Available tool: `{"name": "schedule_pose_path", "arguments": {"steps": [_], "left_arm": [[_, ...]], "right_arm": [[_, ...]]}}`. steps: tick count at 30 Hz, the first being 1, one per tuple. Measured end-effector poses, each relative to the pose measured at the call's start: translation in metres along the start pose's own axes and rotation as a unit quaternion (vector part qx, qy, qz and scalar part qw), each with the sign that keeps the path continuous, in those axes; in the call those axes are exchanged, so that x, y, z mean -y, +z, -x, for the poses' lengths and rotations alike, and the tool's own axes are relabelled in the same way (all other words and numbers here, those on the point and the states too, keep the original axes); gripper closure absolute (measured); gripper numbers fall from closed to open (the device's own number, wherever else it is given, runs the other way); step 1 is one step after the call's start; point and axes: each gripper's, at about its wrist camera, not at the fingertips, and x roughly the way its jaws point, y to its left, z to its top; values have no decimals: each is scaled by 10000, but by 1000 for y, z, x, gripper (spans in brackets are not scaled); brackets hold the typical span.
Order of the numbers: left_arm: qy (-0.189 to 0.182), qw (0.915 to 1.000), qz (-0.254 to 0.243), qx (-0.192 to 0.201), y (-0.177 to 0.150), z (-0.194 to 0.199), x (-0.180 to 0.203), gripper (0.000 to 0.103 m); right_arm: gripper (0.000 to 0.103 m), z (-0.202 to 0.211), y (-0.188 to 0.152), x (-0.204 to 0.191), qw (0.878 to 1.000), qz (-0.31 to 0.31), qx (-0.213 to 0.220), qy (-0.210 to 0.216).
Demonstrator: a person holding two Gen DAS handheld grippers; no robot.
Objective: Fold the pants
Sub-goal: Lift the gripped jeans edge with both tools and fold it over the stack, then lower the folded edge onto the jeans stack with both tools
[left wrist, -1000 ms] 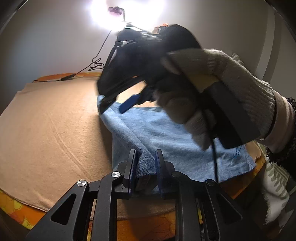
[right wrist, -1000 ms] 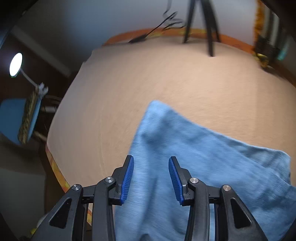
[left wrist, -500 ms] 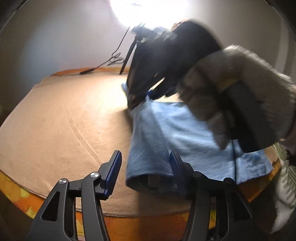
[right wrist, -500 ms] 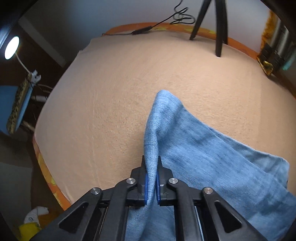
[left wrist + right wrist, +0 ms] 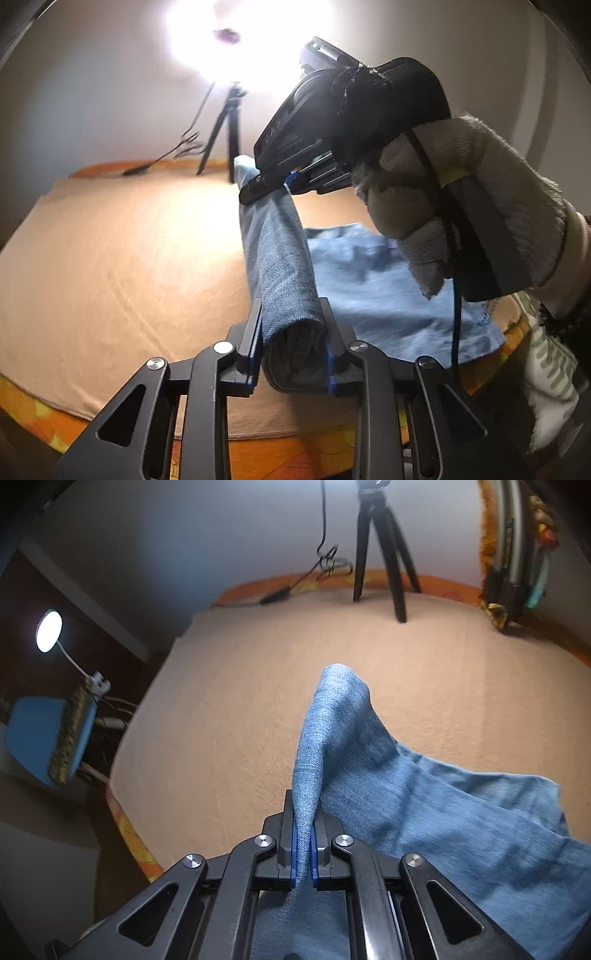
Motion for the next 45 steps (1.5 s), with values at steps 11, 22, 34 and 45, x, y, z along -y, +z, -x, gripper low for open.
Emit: {"name": "schedule_pose_path", "arguments": {"steps": [11, 22, 34, 45], "left_arm": [[-583, 9972, -458, 31, 19, 11, 47, 82], [-1287, 9879, -841, -209, 22, -14, 114, 83], [-1742, 9768, -1064, -645, 19, -59, 173, 84], [-2009, 9650, -1404, -937, 15, -91, 215, 84]], "right_arm": [[101, 78, -16, 41, 9976, -257, 615, 185], [101, 136, -57, 120, 9928, -639, 1014, -75], [101, 158, -100, 206, 9857, -1212, 1138, -267], [101, 170, -133, 254, 9812, -1437, 1244, -320]]}}
